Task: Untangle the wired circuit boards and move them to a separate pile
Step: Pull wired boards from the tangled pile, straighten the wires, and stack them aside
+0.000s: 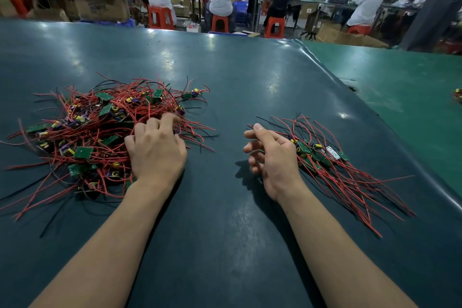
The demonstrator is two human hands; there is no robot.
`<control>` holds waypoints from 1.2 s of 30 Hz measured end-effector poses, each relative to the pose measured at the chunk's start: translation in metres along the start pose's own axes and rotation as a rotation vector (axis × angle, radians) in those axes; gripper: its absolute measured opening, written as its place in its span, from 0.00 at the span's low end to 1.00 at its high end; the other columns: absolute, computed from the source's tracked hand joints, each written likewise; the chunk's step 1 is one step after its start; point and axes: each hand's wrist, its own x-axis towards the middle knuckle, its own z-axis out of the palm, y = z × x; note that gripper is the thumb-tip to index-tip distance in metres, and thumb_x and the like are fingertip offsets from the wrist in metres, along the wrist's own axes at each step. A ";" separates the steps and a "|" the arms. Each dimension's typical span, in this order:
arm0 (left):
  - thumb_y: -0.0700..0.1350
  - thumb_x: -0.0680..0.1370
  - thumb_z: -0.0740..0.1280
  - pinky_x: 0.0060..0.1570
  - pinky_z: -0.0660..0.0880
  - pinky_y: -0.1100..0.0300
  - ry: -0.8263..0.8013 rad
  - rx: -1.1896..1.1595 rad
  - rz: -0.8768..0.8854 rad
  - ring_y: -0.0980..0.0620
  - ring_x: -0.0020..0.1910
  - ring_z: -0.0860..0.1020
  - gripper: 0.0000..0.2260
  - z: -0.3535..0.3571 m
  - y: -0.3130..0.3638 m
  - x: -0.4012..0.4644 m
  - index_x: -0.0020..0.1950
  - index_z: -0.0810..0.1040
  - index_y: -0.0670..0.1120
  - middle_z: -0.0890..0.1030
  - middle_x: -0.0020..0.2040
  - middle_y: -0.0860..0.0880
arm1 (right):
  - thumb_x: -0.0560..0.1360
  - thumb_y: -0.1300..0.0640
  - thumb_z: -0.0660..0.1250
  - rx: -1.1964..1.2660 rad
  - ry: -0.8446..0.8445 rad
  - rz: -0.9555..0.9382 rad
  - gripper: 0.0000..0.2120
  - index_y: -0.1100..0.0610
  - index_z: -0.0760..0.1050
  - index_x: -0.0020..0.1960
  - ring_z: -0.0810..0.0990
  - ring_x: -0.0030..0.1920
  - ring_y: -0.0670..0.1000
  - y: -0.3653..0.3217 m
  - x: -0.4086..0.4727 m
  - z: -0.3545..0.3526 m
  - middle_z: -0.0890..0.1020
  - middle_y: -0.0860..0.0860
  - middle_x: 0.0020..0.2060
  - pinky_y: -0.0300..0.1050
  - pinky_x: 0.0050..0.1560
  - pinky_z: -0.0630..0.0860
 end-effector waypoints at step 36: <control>0.56 0.76 0.69 0.54 0.63 0.47 -0.036 0.011 0.023 0.41 0.56 0.72 0.14 0.000 -0.003 -0.002 0.55 0.80 0.47 0.81 0.53 0.44 | 0.79 0.53 0.66 0.023 -0.035 0.023 0.12 0.56 0.82 0.40 0.70 0.23 0.46 0.000 0.002 -0.002 0.78 0.50 0.28 0.35 0.23 0.63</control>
